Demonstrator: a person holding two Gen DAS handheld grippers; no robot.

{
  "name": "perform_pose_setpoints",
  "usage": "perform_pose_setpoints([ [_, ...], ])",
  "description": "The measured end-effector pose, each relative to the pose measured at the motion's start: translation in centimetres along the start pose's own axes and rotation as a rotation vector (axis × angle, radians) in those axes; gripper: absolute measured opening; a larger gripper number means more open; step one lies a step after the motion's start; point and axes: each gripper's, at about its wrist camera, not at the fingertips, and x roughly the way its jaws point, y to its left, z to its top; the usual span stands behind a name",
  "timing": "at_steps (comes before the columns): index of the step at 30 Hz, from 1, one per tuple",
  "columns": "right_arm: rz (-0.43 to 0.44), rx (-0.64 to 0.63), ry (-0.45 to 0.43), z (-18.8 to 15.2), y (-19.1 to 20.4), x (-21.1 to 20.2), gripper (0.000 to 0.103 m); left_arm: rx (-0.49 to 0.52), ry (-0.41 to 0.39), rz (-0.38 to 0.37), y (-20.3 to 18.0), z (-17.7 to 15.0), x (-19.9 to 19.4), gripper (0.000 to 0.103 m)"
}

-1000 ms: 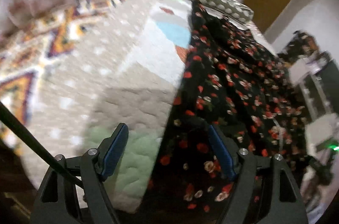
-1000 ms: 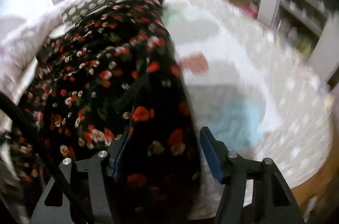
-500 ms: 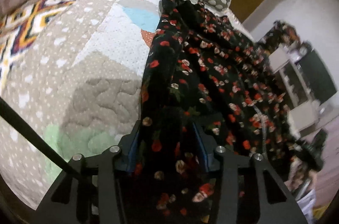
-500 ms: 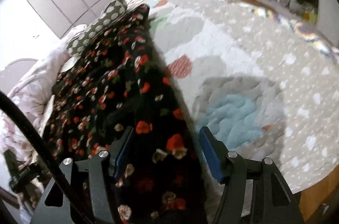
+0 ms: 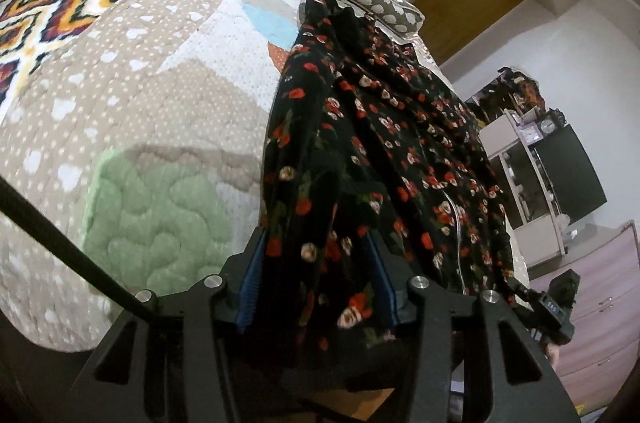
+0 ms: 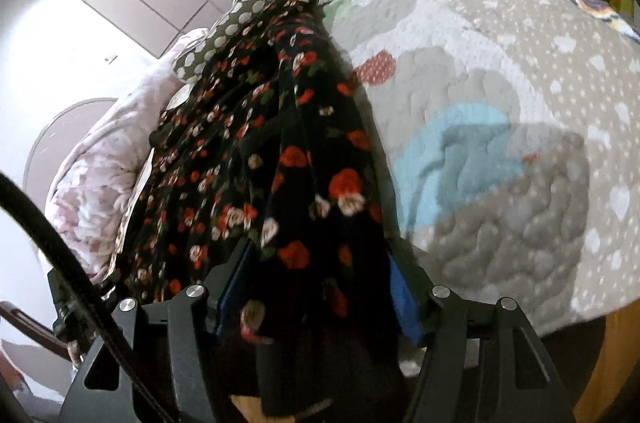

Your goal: Fold large clothes

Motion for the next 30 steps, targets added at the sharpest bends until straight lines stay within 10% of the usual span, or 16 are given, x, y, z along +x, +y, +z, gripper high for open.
perform_pose_setpoints([
  [13,-0.057,-0.077,0.012,-1.2,1.8,0.2,0.069,0.107,-0.019,0.104,-1.8,-2.3,-0.2,0.056],
  [17,-0.086,-0.092,0.019,-1.3,1.9,0.4,0.067,0.166,-0.013,0.218,-2.5,-2.5,-0.1,0.025],
  [21,-0.107,-0.108,0.021,-1.3,2.0,0.3,0.058,0.1,-0.028,0.18,-1.2,-2.4,-0.9,0.023],
  [30,-0.134,-0.13,0.054,-2.4,2.1,0.4,0.06,0.112,-0.016,0.149,-1.8,-3.1,-0.6,0.05],
])
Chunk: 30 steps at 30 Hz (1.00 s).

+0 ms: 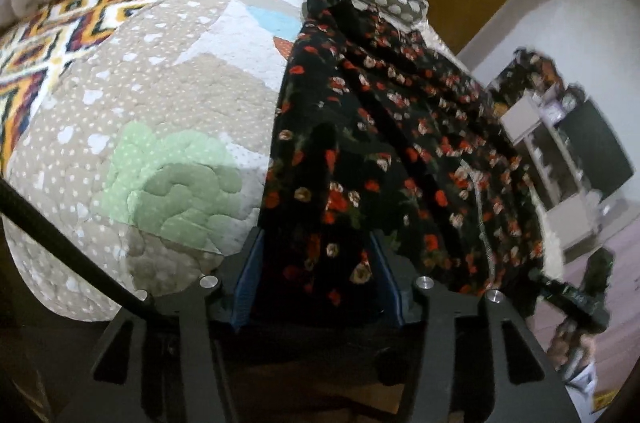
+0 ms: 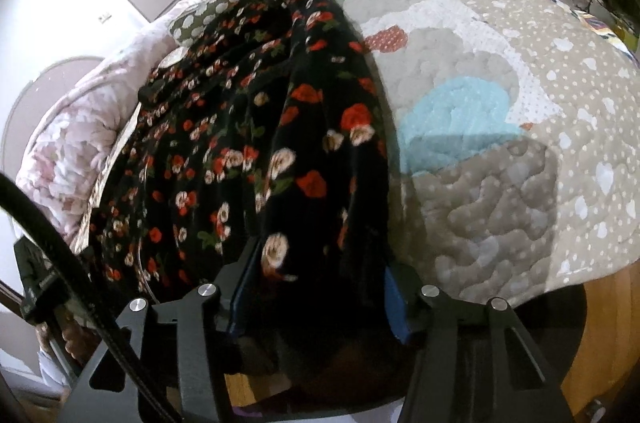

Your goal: Fold large clothes

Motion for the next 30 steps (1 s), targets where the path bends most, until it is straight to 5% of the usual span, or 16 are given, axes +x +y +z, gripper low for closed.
perform_pose_setpoints([
  [1,-0.006,-0.009,0.005,-0.1,0.2,0.2,0.06,0.024,0.006,0.024,-0.4,-0.1,0.1,0.046],
  [2,-0.013,-0.017,0.01,-0.2,0.4,0.4,0.058,0.039,0.008,0.051,-0.7,-0.1,0.1,0.03],
  [4,-0.02,-0.02,0.016,-0.3,0.5,0.6,0.048,0.052,0.02,0.114,-0.6,0.1,0.2,0.014],
  [5,-0.027,-0.018,0.017,-0.2,0.5,0.6,0.036,0.031,0.025,0.086,-0.2,0.3,-0.1,0.012],
  [6,-0.033,-0.016,0.018,-0.1,0.5,0.6,0.026,0.006,0.026,0.063,0.3,0.4,-0.3,0.011],
  [12,0.057,-0.023,0.01,0.9,0.8,-2.3,0.016,-0.059,-0.013,-0.033,0.6,1.6,-3.3,0.01],
  [18,0.318,-0.009,-0.053,4.8,2.6,-5.8,0.015,-0.071,-0.025,-0.157,-1.5,4.4,-5.2,0.01],
  [21,0.382,-0.016,-0.087,8.4,3.5,-6.2,0.015,-0.078,-0.02,-0.195,-2.5,7.7,-5.1,0.01],
  [26,0.44,0.037,-0.164,17.4,4.2,-4.6,0.015,-0.116,-0.06,-0.154,-3.3,16.4,-2.4,0.01],
  [30,0.353,0.084,-0.212,25.7,5.2,-0.8,0.015,-0.169,-0.08,-0.071,-3.7,25.2,1.7,0.01],
])
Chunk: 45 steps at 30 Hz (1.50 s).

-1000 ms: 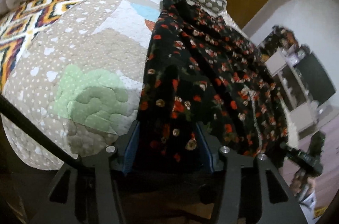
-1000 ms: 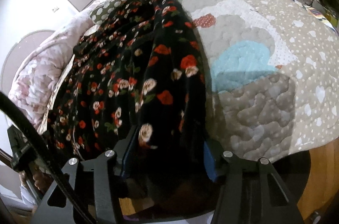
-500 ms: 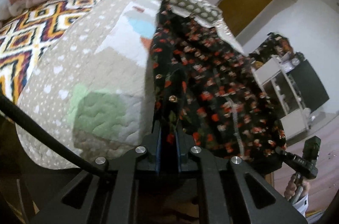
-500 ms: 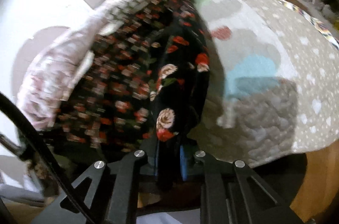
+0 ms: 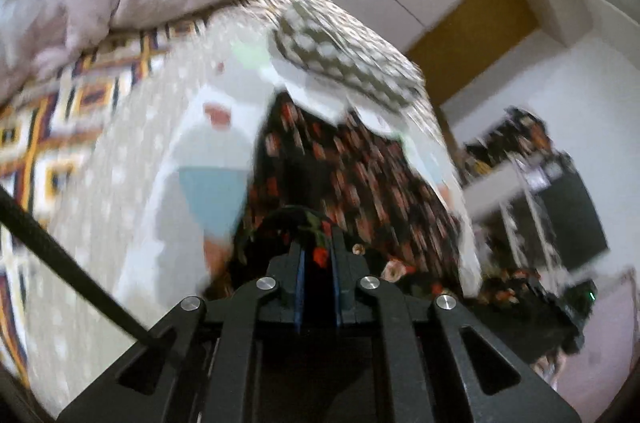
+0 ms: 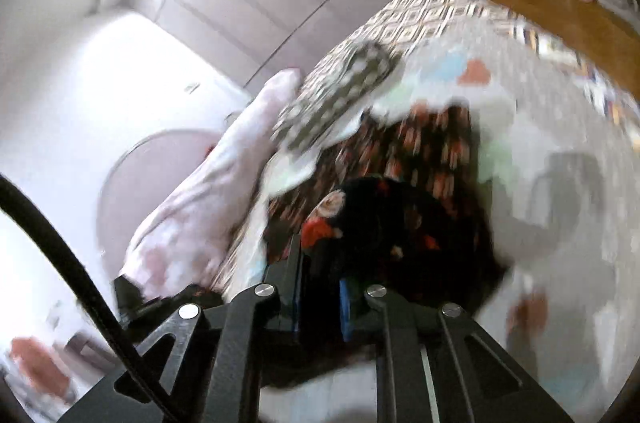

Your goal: Fold large clothes

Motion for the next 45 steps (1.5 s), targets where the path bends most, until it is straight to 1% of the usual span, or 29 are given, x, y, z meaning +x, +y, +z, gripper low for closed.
perform_pose_setpoints([
  [1,-0.041,0.005,-0.01,1.7,-0.2,1.9,0.015,-0.011,-0.011,0.027,-0.3,2.0,1.5,0.01],
  [4,-0.237,0.019,-0.003,5.3,-2.0,7.8,0.018,-0.085,-0.014,0.107,-0.3,6.9,6.4,0.013],
  [5,-0.306,0.049,0.016,5.9,-3.1,9.8,0.023,-0.097,-0.005,0.128,-0.2,7.8,7.6,0.013],
  [7,-0.366,0.114,0.008,6.2,-5.0,11.6,0.032,-0.109,-0.007,0.131,-0.2,8.6,8.8,0.016],
  [9,-0.357,0.133,-0.004,6.1,-6.0,12.3,0.047,-0.078,-0.014,0.11,-0.5,8.9,9.1,0.016],
  [10,-0.349,0.13,-0.003,6.0,-6.4,12.5,0.047,-0.061,-0.012,0.099,-0.5,8.9,9.2,0.022],
  [11,-0.349,0.122,-0.002,6.0,-6.8,12.6,0.047,-0.056,-0.014,0.092,-0.5,8.9,9.1,0.031],
  [13,-0.345,0.122,-0.014,6.2,-7.4,12.2,0.047,-0.075,-0.036,0.065,0.2,9.1,8.4,0.041],
  [14,-0.333,0.132,-0.027,6.3,-7.6,11.8,0.047,-0.085,-0.044,0.062,0.6,9.1,8.0,0.043],
  [16,-0.324,0.138,-0.057,6.5,-7.5,10.5,0.047,-0.076,-0.043,0.076,0.9,9.0,7.6,0.043],
  [18,-0.315,0.103,-0.072,6.6,-6.5,9.5,0.047,-0.034,-0.038,0.105,0.8,8.5,7.6,0.043],
  [20,-0.305,0.051,-0.068,6.4,-5.1,9.3,0.047,0.03,-0.02,0.153,0.3,7.4,8.2,0.043],
  [22,-0.294,0.002,-0.049,5.9,-3.7,9.8,0.047,0.086,0.004,0.156,-0.3,6.2,9.0,0.043],
  [23,-0.282,-0.032,-0.032,5.5,-2.7,10.5,0.046,0.117,0.015,0.158,-0.8,5.6,9.6,0.043],
  [24,-0.269,-0.063,-0.018,5.1,-1.9,11.1,0.039,0.157,0.027,0.163,-1.5,5.0,10.2,0.043],
  [25,-0.254,-0.094,0.002,4.7,-1.2,11.8,0.035,0.204,0.035,0.167,-2.4,4.4,11.0,0.043],
  [27,-0.21,-0.163,0.071,3.8,0.2,14.1,0.033,0.291,0.053,0.181,-3.8,3.6,12.5,0.045],
  [28,-0.216,-0.188,0.098,3.5,0.4,15.2,0.033,0.324,0.066,0.187,-4.4,3.4,13.3,0.045],
  [29,-0.249,-0.212,0.121,3.4,0.2,16.5,0.033,0.342,0.075,0.191,-4.6,3.4,14.2,0.045],
  [30,-0.291,-0.223,0.128,3.4,-0.3,17.4,0.033,0.345,0.077,0.198,-4.7,3.5,14.8,0.045],
  [32,-0.417,-0.206,0.115,4.0,-2.8,18.8,0.033,0.326,0.074,0.233,-4.1,4.4,16.3,0.045],
  [34,-0.47,-0.129,0.096,4.7,-6.2,19.3,0.021,0.271,0.084,0.273,-2.4,5.6,18.1,0.045],
  [35,-0.467,-0.101,0.09,4.9,-7.4,19.4,0.01,0.238,0.098,0.292,-1.3,6.2,19.2,0.045],
  [36,-0.452,-0.076,0.076,5.0,-8.4,19.4,0.007,0.213,0.112,0.296,-0.4,6.6,20.0,0.045],
  [38,-0.419,-0.046,0.042,5.1,-9.7,19.4,0.007,0.166,0.137,0.29,1.4,7.1,21.8,0.045],
  [40,-0.424,-0.069,0.017,5.0,-9.8,19.8,0.007,0.153,0.113,0.275,2.0,7.0,22.4,0.046],
  [42,-0.433,-0.099,-0.004,4.8,-9.5,20.2,0.007,0.173,0.089,0.281,1.8,6.8,22.8,0.05],
  [44,-0.426,-0.091,-0.01,4.8,-9.6,20.3,0.007,0.212,0.073,0.298,1.2,6.5,23.0,0.056],
  [45,-0.418,-0.084,-0.011,4.9,-9.6,20.2,0.007,0.227,0.07,0.308,0.9,6.4,23.1,0.057],
])
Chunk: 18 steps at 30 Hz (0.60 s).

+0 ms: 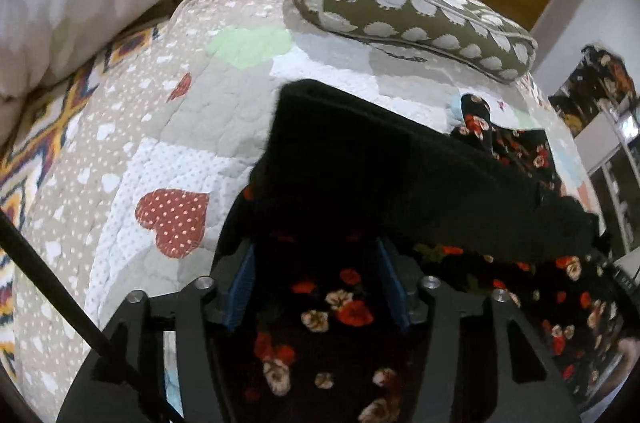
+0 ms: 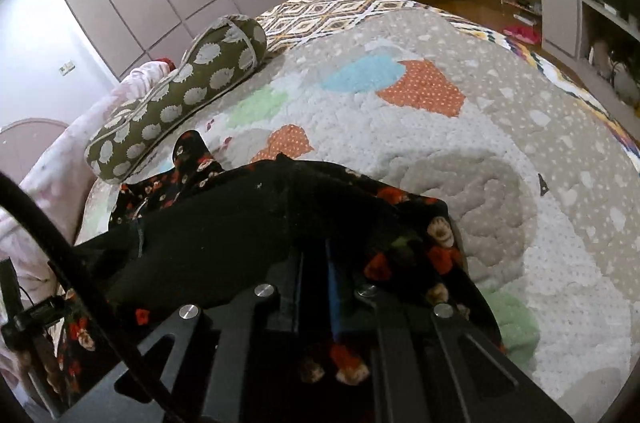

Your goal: Fold large clothes

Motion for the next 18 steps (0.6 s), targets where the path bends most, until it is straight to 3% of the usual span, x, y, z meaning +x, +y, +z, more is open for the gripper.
perform_pose_setpoints([
  [4,0.01,0.006,-0.001,0.1,-0.1,0.0,0.007,0.065,-0.013,0.081,-1.5,-0.3,-1.4,0.057],
  [8,-0.037,-0.019,0.03,0.8,0.9,-0.8,0.008,0.107,-0.055,0.118,-2.8,-2.0,-5.6,0.057],
  [12,-0.071,-0.077,-0.081,0.9,3.7,-5.6,0.017,0.15,-0.091,0.134,-3.9,-4.6,-9.7,0.061],
  [16,-0.037,-0.237,-0.104,-0.4,8.5,-9.1,0.017,0.158,-0.111,0.123,-4.6,-8.3,-12.7,0.062],
  [18,0.044,-0.287,-0.062,-1.8,10.8,-9.5,0.017,0.152,-0.106,0.114,-4.8,-10.1,-13.5,0.062],
])
